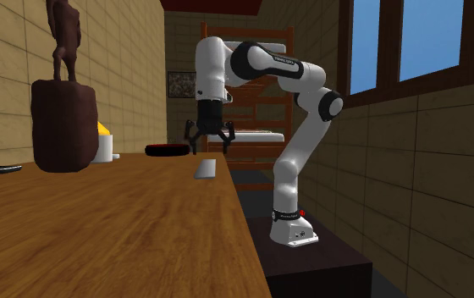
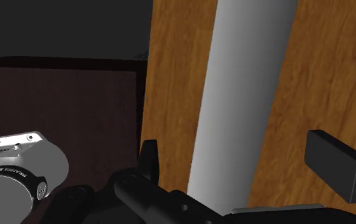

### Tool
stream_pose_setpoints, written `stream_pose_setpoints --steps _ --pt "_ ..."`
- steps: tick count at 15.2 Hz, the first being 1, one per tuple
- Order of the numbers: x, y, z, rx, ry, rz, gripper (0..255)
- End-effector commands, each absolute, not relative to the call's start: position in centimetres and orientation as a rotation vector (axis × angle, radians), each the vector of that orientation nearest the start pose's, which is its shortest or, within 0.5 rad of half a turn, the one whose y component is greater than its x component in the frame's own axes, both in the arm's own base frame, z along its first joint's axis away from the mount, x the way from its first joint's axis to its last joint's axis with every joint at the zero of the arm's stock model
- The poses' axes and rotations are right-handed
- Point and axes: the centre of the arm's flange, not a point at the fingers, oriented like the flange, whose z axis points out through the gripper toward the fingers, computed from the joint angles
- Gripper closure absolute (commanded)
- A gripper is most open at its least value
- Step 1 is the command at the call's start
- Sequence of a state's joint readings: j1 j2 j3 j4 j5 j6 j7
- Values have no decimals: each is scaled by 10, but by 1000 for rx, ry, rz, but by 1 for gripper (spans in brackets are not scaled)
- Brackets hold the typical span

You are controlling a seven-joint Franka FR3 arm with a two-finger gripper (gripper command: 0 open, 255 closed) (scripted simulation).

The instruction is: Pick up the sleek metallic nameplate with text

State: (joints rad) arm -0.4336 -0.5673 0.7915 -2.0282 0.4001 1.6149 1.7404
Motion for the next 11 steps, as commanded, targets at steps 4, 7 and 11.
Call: stream_pose_setpoints --steps 4,7,11 --pt "375 264 568 -2230 2197 -8 0" --pt "375 264 552 -2230 2197 -8 0" --pt "375 264 549 -2230 2197 -8 255"
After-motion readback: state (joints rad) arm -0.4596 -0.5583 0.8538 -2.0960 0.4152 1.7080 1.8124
